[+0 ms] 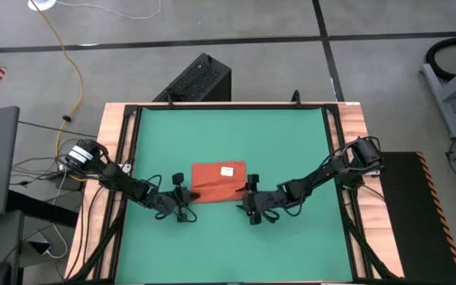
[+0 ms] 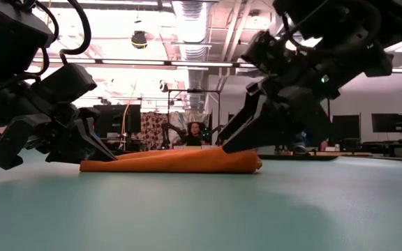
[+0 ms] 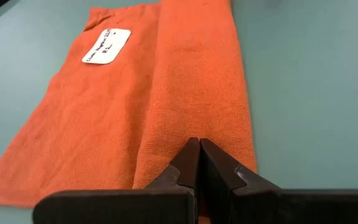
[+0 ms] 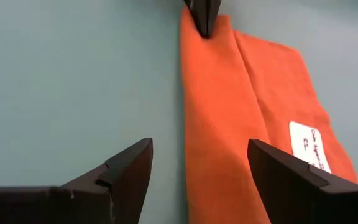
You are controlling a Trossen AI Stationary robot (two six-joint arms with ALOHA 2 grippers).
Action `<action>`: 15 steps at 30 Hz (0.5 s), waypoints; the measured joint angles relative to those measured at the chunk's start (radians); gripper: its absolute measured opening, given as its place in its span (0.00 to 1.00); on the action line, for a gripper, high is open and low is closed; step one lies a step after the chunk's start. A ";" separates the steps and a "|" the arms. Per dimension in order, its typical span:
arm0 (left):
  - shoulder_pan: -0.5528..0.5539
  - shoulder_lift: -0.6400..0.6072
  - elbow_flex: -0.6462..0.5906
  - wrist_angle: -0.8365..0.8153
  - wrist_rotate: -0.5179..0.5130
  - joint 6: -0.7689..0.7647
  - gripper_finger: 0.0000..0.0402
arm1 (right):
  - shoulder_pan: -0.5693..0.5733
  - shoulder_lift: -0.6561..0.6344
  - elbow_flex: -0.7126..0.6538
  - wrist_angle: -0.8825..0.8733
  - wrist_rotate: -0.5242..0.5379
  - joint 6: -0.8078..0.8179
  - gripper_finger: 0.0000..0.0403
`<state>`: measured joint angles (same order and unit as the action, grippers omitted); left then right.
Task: Roll towel
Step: Roll the orange towel
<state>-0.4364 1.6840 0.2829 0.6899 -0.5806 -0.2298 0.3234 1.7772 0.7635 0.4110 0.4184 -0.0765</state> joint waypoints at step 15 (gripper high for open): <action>0.001 0.000 0.000 -0.002 0.000 -0.010 0.00 | -0.050 0.100 0.003 -0.086 0.011 0.067 0.71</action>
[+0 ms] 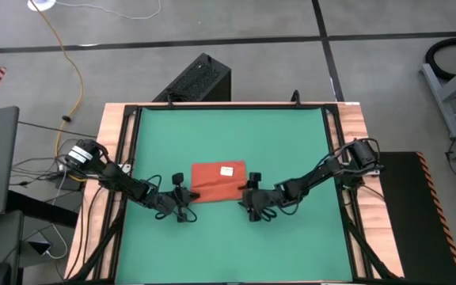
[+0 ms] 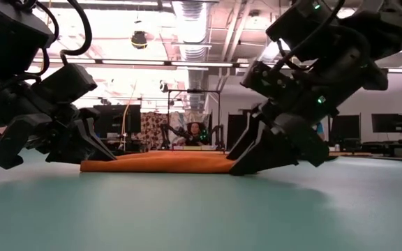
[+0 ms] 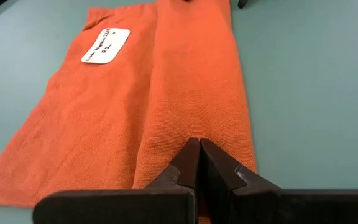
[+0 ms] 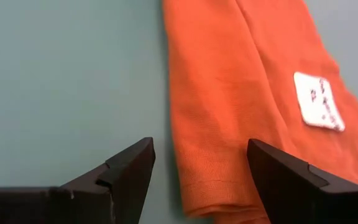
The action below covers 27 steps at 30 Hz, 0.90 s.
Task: Roll towel
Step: Roll the orange towel
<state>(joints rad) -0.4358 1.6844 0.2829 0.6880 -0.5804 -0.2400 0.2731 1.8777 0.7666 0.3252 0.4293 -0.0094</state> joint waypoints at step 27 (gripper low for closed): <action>0.000 -0.065 0.011 0.029 0.151 -0.034 0.00 | 0.079 0.097 0.015 -0.072 0.198 0.209 0.11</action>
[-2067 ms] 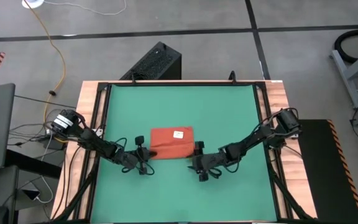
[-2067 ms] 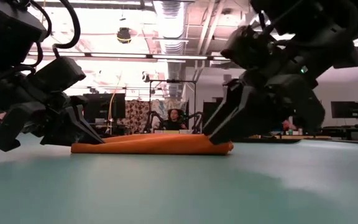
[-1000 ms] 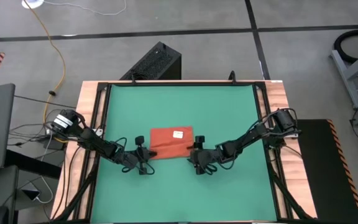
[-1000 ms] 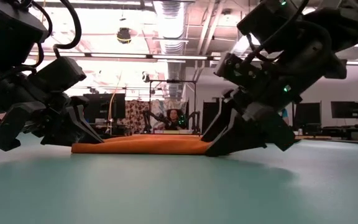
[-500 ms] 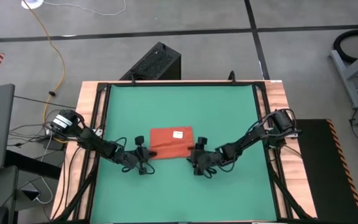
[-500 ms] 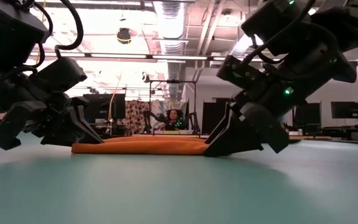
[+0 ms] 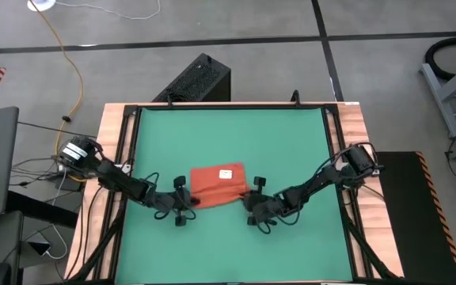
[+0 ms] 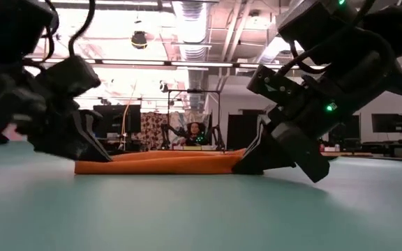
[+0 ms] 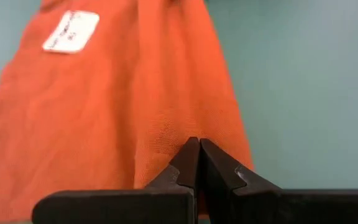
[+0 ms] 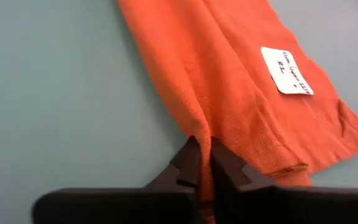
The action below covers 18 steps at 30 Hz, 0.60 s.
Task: Roll towel
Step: Roll the orange towel
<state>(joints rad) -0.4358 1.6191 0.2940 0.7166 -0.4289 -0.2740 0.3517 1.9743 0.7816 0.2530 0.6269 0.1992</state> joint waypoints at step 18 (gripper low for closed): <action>0.003 -0.062 0.022 -0.002 -0.046 0.240 0.00 | 0.023 -0.004 0.223 -0.391 -0.108 0.074 0.03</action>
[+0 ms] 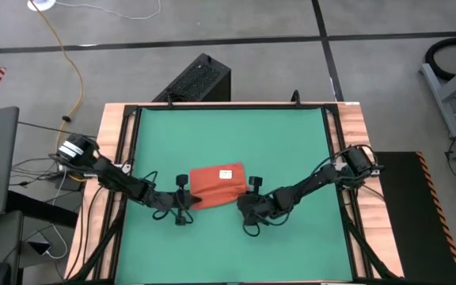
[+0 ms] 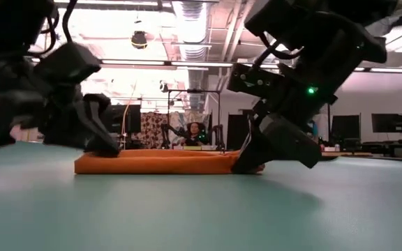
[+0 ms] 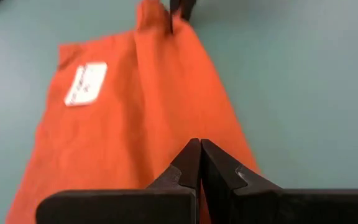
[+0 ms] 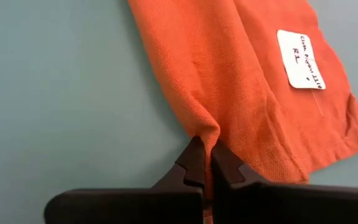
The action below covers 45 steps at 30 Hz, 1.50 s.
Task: Roll towel
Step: Roll the orange towel
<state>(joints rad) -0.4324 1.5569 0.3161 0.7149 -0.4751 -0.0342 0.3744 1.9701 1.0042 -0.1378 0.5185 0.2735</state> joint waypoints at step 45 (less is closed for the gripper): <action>0.064 -0.053 0.016 0.060 0.057 0.174 0.00 | -0.414 -0.279 0.018 -0.290 -0.987 0.227 0.03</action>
<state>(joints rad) -0.3682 1.5036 0.3325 0.7751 -0.4179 0.1403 -0.0397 1.6913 1.0218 -0.4274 -0.4685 0.5005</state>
